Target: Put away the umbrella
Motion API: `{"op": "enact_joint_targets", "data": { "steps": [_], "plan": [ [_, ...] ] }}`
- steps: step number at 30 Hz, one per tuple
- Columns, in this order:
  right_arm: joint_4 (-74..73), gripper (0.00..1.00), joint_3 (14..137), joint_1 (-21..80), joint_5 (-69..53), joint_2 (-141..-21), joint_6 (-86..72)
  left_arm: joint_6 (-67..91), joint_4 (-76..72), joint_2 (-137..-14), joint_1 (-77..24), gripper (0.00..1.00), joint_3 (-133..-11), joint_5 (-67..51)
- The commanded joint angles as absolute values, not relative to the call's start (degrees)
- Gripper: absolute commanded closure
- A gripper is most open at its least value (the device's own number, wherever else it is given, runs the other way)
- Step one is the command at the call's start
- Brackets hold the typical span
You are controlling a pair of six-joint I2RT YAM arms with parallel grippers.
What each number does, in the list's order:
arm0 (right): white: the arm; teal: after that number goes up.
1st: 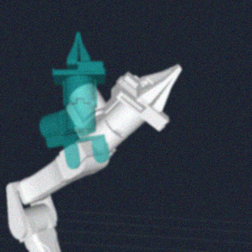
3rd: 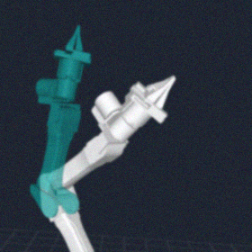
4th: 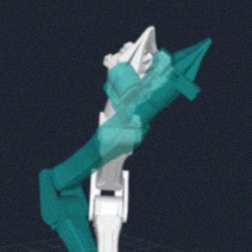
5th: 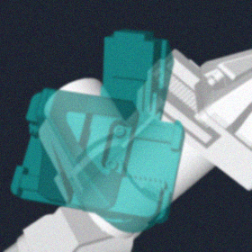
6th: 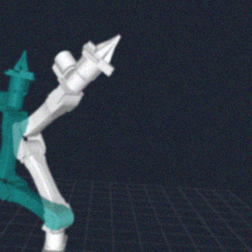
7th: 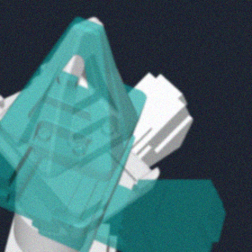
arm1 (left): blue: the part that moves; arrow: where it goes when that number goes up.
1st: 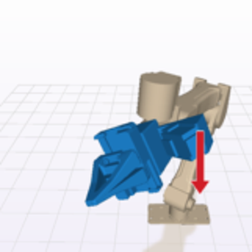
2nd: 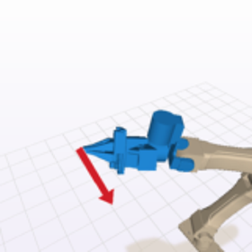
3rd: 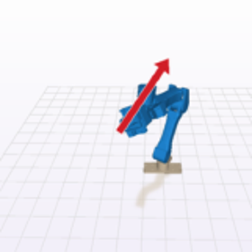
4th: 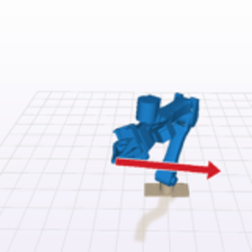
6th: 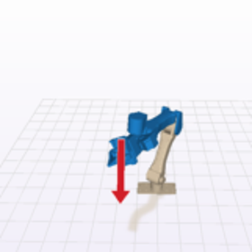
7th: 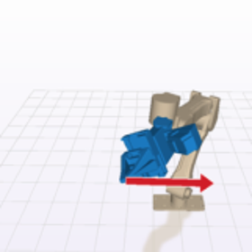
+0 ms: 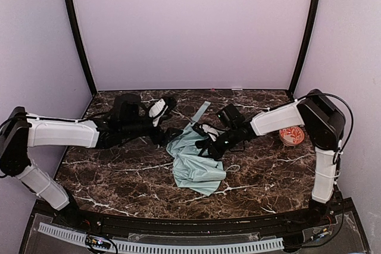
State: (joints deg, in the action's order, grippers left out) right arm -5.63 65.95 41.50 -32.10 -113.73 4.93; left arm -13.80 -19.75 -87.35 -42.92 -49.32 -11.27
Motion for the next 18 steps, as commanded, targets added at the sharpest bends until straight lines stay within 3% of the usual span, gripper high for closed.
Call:
{"op": "enact_joint_targets", "data": {
  "steps": [1, 7, 10, 18],
  "plan": [
    [-16.1, 1.0, 69.4, 41.4, -26.6, -117.6, 2.8, -16.2, -16.0, -81.0, -42.9, 0.26, -48.1, -16.2],
    [-16.9, 1.0, 70.7, 41.3, -26.2, -117.7, -2.3, -22.4, -10.5, -78.8, -49.2, 0.31, -48.5, -21.5],
    [-17.1, 1.0, 71.5, 41.4, -25.5, -118.2, -3.5, -27.0, -9.8, -81.2, -53.9, 0.3, -48.1, -18.4],
    [-13.2, 1.0, 69.8, 41.4, -23.1, -117.3, -6.9, -35.0, -6.8, -90.1, -55.3, 0.25, -53.1, -20.6]
  ]
}}
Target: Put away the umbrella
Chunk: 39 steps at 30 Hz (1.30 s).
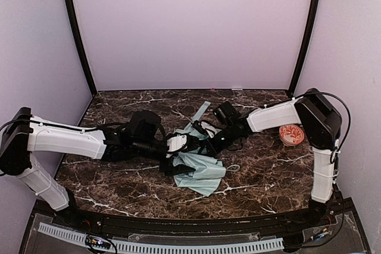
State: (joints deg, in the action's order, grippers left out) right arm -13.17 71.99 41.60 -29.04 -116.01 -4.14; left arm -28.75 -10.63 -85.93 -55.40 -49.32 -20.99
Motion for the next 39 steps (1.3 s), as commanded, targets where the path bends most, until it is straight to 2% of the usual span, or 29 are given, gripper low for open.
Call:
{"op": "enact_joint_targets", "data": {
  "steps": [1, 4, 7, 11, 13, 15, 16, 17, 18, 28, 37, 39],
  "plan": [
    [-12.2, 1.0, 69.0, 41.5, -23.6, -116.9, -7.1, -35.3, -6.3, -92.2, -55.3, 0.25, -54.5, -19.4],
    [-11.0, 1.0, 67.9, 42.1, -23.9, -116.1, -6.8, -33.2, -5.0, -97.8, -55.6, 0.28, -60.0, -18.3],
    [-12.2, 1.0, 68.1, 42.7, -22.7, -116.3, -5.6, -29.4, -10.5, -100.7, -55.6, 0.34, -61.5, -19.6],
    [-12.3, 1.0, 67.8, 43.1, -22.5, -116.0, -5.5, -26.9, -13.4, -101.0, -55.6, 0.48, -61.3, -29.4],
    [-11.9, 1.0, 67.7, 43.0, -22.6, -115.7, -5.4, -26.8, -12.4, -100.7, -55.6, 0.56, -60.6, -30.1],
    [-12.0, 1.0, 67.8, 43.1, -22.8, -115.8, -5.3, -27.9, -9.6, -100.6, -55.6, 0.7, -60.5, -28.7],
    [-12.1, 1.0, 67.9, 43.0, -23.0, -115.8, -5.2, -28.8, -7.6, -100.6, -55.6, 0.79, -60.6, -27.3],
    [-12.2, 1.0, 67.9, 43.1, -23.1, -115.8, -5.1, -29.3, -7.0, -100.4, -55.6, 0.93, -60.6, -25.0],
    [-12.2, 1.0, 67.9, 43.2, -23.3, -115.6, -4.9, -29.3, -6.7, -100.1, -55.5, 1.0, -60.6, -22.5],
    [-12.7, 1.0, 67.6, 43.9, -27.0, -115.9, -0.5, -15.5, -16.6, -101.9, -47.2, 1.0, -59.2, -18.1],
    [-12.9, 1.0, 69.4, 43.1, -31.5, -116.9, 2.4, -17.9, -9.3, -109.9, -45.8, 1.0, -59.5, -12.0],
    [-12.2, 0.95, 69.6, 42.7, -31.8, -116.5, 1.7, -18.5, -8.6, -111.6, -45.8, 1.0, -59.5, -11.6]
  ]
}}
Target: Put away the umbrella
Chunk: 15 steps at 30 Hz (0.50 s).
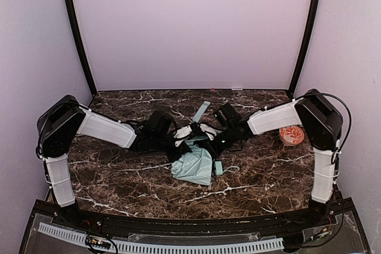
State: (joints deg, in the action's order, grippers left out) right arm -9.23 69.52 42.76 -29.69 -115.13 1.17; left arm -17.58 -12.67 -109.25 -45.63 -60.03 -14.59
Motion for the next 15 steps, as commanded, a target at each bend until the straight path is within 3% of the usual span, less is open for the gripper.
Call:
{"op": "enact_joint_targets", "data": {
  "steps": [1, 15],
  "plan": [
    [-12.1, 0.93, 69.8, 42.4, -31.8, -116.2, 1.4, -19.0, -8.2, -112.4, -45.8, 1.0, -59.8, -11.3],
    [-13.1, 0.53, 63.1, 38.5, -18.4, -101.7, -3.4, -21.8, -7.7, -116.1, -45.8, 1.0, -59.4, -10.3]
  ]
}}
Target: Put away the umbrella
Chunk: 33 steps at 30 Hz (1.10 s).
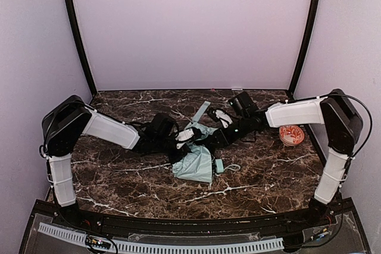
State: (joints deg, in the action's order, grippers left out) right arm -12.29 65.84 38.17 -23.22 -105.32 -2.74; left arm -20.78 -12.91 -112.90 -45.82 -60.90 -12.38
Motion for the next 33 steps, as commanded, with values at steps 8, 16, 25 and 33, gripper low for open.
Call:
{"op": "enact_joint_targets", "data": {
  "steps": [8, 16, 25, 33],
  "plan": [
    [-0.6, 0.22, 58.3, 42.2, -34.0, -100.1, -6.4, -21.6, -7.8, -115.8, -45.8, 1.0, -60.1, -10.8],
    [-0.5, 0.96, 59.8, 42.5, -31.1, -106.8, -10.7, -20.1, -8.4, -113.3, -45.7, 1.0, -59.9, -10.9],
    [1.9, 1.0, 57.9, 39.8, -32.7, -112.3, -20.1, -18.9, -14.1, -100.5, -45.8, 0.49, -56.7, -10.8],
    [1.3, 1.0, 57.7, 39.3, -33.0, -114.9, -23.0, -23.8, -12.4, -93.3, -50.9, 0.49, -55.1, -10.1]
  ]
}}
